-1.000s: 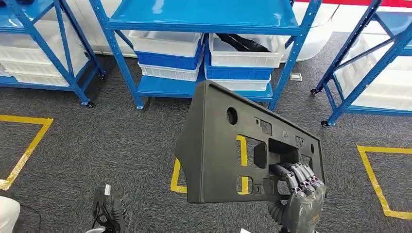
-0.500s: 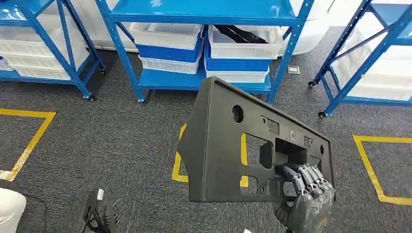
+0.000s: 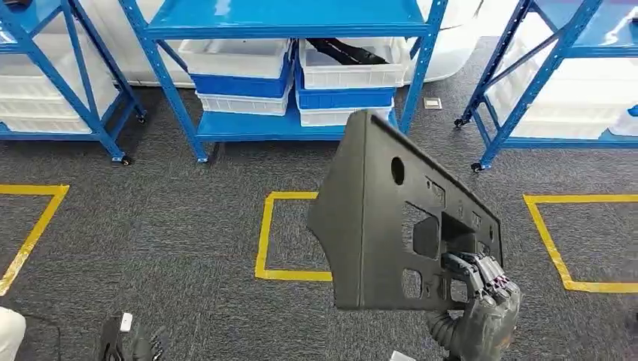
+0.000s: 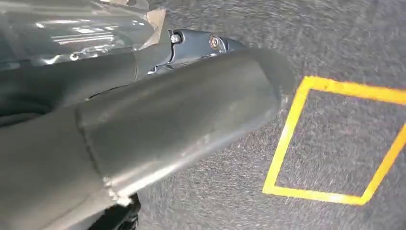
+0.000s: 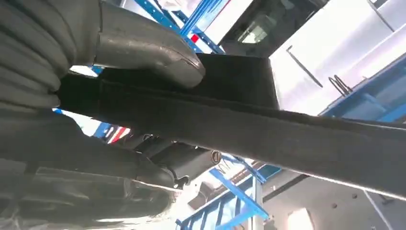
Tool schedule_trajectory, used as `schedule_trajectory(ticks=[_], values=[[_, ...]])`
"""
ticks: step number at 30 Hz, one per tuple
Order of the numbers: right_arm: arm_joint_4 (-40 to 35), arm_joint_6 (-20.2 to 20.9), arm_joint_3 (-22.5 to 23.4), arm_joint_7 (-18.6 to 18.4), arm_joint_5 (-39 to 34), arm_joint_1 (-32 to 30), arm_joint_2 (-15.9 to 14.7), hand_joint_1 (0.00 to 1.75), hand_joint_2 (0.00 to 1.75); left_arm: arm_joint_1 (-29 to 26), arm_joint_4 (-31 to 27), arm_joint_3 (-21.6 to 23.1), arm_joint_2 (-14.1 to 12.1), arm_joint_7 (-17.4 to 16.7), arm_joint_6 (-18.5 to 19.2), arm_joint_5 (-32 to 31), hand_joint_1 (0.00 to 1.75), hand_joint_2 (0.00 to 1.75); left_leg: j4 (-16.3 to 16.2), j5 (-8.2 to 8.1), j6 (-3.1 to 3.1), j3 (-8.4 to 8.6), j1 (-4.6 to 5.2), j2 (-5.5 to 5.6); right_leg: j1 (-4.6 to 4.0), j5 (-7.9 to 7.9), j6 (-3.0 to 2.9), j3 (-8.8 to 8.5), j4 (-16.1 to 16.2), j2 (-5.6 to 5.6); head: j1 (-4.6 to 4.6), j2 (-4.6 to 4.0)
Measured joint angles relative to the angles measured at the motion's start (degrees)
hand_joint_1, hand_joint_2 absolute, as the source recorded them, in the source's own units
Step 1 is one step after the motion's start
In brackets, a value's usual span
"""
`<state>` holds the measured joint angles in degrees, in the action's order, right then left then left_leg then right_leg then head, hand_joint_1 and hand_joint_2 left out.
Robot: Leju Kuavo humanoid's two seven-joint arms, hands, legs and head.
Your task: Take the parts from the cabinet and place them on the table.
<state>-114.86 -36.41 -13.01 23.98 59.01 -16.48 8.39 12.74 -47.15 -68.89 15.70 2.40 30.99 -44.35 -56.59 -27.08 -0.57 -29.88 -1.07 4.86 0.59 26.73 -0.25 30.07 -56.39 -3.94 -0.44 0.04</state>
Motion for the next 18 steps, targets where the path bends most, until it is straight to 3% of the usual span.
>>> schedule_trajectory(ticks=[2, 3, 4, 5, 6, 8, 9, 10, 11, 13, 14, 15, 16, 18], values=[[-0.02, 0.00, -0.22, 0.00, -0.04, 0.04, -0.13, 1.75, 1.75, -0.23, -1.81, 0.93, 0.50, -0.02, -0.04, 0.04, 0.00, 0.00, 0.09, -0.09, -0.34, -0.08, 0.42, -1.30, 0.43, -0.53, 0.83, 0.50, 0.15, -1.28, -0.33, 0.00], [-0.06, 0.00, -0.22, 0.00, -0.04, 0.03, -0.17, 1.75, 1.75, -0.28, -2.46, 1.37, 0.76, -0.02, -0.02, 0.07, 0.00, 0.00, 0.67, 0.24, -0.72, -0.05, 0.41, -2.02, 0.13, -0.82, 1.27, 0.79, 0.39, -1.87, -0.28, 0.00], [-0.18, 0.00, -0.20, 0.00, -0.04, 0.05, -0.24, 1.75, 1.75, -0.27, -2.82, 1.81, 1.18, -0.02, -0.02, 0.07, 0.00, 0.00, 1.85, 1.00, -1.29, 0.21, -0.40, -3.22, -0.17, -0.42, 1.26, 1.22, -0.49, -1.22, -0.26, 0.00], [-0.24, 0.00, -0.22, 0.00, -0.04, 0.07, -0.31, 1.75, 1.75, -0.27, -3.28, 2.05, 1.29, -0.02, 0.02, 0.09, 0.00, 0.00, 2.29, 1.27, -1.56, 0.22, -0.13, -3.63, -0.40, 0.76, 1.05, 2.60, -2.28, 0.91, -0.24, 0.00], [-0.22, 0.00, -0.24, 0.00, -0.04, 0.32, -0.33, 1.75, 1.75, -0.37, -3.76, 2.18, 1.35, 0.00, 0.02, 0.11, 0.00, 0.00, 2.28, 1.45, -1.79, -0.03, -0.09, -4.63, -0.34, 2.81, 0.79, 4.52, -6.13, 2.25, 0.24, 0.00], [-0.17, 0.00, -0.24, -0.09, -0.02, 0.23, -0.57, 1.75, 1.75, -1.15, -4.15, 2.91, 1.55, -0.86, -0.53, 1.60, 0.00, 0.00, 2.24, 1.49, -1.76, -0.36, 0.10, -6.49, 0.21, 6.51, 0.90, 8.69, -15.26, 3.07, 0.28, 0.00], [-0.17, 0.00, -0.24, -0.13, -0.02, 0.20, -0.63, 1.75, 1.75, -1.54, -4.41, 3.59, 1.57, -1.74, -1.22, 3.40, 0.00, 0.00, 2.12, 1.52, -1.71, -0.51, 0.09, -7.37, 0.40, 7.21, 1.41, 9.82, -18.06, 3.18, 0.42, 0.00], [-0.17, 0.00, -0.24, -0.29, -0.02, 0.20, -0.77, 1.75, 1.75, -2.12, -4.70, 4.60, 1.57, -2.36, -1.91, 5.19, 0.00, 0.00, 2.06, 1.53, -1.66, -0.54, 0.03, -8.08, 0.62, 6.84, 1.95, 9.51, -17.82, 3.32, 0.39, 0.00], [-0.17, 0.00, -0.28, -0.57, -0.07, 0.20, -0.96, 1.75, 1.75, -3.14, -5.20, 6.41, 1.55, -3.37, -3.07, 8.12, 0.00, 0.00, 1.95, 1.47, -1.56, -0.54, -0.07, -8.95, 1.03, 5.32, 2.86, 7.58, -14.68, 3.63, 0.39, 0.00], [-0.17, 0.00, -0.52, -0.85, -0.44, 0.22, -1.36, 1.75, 1.75, -4.64, -6.16, 10.65, 1.42, -5.38, -5.64, 14.63, 0.00, 0.00, 1.27, 1.18, -0.99, -0.60, -0.38, -9.98, 1.72, 1.28, 4.46, 1.53, -3.77, 5.54, 0.37, 0.00], [-0.17, 0.00, -0.61, -0.90, -0.77, 0.33, -1.49, 1.75, 1.75, -5.04, -6.58, 12.05, 0.99, -6.06, -6.52, 16.62, 0.00, 0.00, 0.54, 0.84, -0.41, -0.83, -0.04, -10.38, 1.69, 1.52, 4.40, 0.12, -0.40, 8.05, 0.50, 0.00], [-0.17, 0.00, -0.66, -0.96, -1.01, 0.31, -1.57, 1.75, 1.75, -5.47, -7.06, 13.16, 0.65, -6.47, -7.15, 17.84, 0.00, 0.00, -0.02, 0.51, 0.11, -1.13, 0.16, -10.60, 1.03, 1.21, 3.70, 0.01, -0.57, 7.20, 0.55, 0.00], [-0.18, 0.00, -0.83, -0.96, -1.63, 0.39, -1.75, 1.75, 1.75, -6.10, -7.58, 15.35, 0.46, -6.99, -8.08, 19.88, 0.00, 0.00, -0.02, 0.61, 0.31, -1.18, 0.26, -10.73, 1.07, 1.18, 3.02, 0.25, -0.98, 6.60, 0.33, 0.00], [-0.17, 0.00, -1.11, -1.09, -3.17, 0.38, -2.14, 1.75, 1.75, -7.97, -8.43, 19.50, -0.13, -8.29, -9.95, 23.24, 0.00, 0.00, -0.02, 0.72, 0.66, -0.96, 0.04, -11.76, 1.08, 1.12, 2.44, 1.28, -1.28, 5.47, 0.33, 0.00]])
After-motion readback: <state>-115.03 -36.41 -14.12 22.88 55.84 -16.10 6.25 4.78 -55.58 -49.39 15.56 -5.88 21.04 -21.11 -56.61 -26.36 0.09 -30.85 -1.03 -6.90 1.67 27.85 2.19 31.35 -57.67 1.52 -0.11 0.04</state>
